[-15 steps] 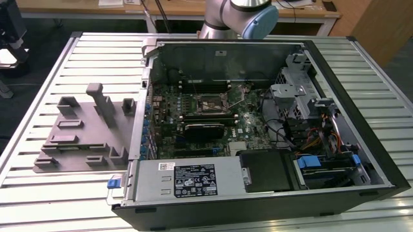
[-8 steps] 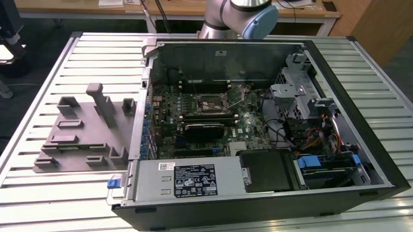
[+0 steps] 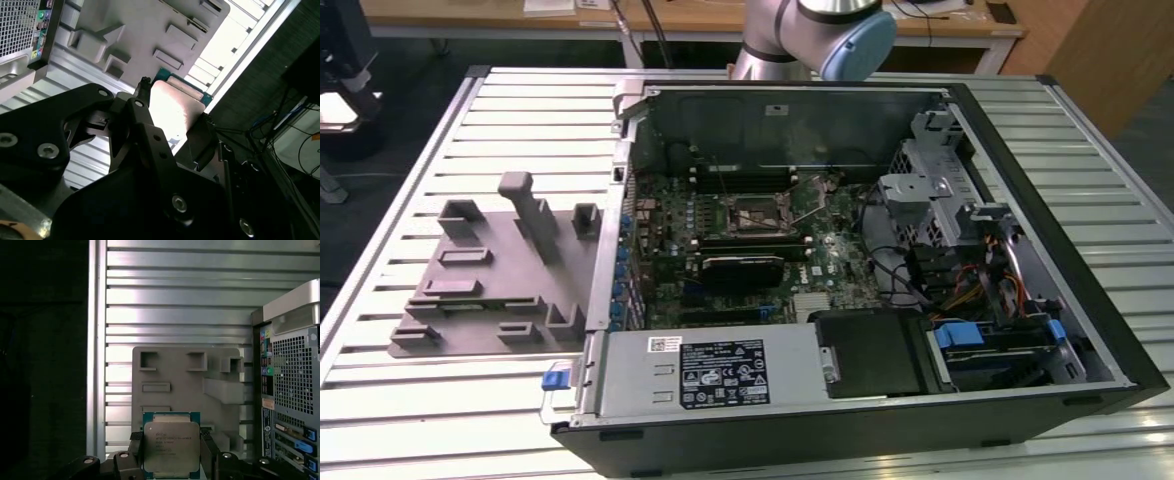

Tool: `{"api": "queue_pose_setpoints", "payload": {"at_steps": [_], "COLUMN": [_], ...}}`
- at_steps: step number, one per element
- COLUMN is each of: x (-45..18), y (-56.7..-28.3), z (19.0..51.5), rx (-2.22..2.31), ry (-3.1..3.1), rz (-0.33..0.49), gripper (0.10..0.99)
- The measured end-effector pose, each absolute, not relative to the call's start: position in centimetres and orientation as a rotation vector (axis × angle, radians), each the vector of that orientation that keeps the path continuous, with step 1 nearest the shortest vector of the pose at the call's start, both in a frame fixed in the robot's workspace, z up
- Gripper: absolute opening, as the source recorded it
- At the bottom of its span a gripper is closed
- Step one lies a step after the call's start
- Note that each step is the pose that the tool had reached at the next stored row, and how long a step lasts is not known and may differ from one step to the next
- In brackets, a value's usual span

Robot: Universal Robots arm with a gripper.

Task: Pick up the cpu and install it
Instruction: 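Pick up the cpu and move it towards the insertion slot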

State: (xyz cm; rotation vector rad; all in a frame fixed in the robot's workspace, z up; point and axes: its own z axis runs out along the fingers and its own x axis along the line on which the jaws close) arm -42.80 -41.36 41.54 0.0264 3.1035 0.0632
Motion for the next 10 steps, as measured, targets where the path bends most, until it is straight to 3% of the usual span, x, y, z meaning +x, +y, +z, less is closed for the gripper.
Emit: {"api": "queue_pose_setpoints", "payload": {"at_steps": [10], "x": [-40.3], "y": [-41.4], "z": [41.5], "rx": [0.026], "ry": [3.104], "rz": [0.063], "gripper": [0.541]}}
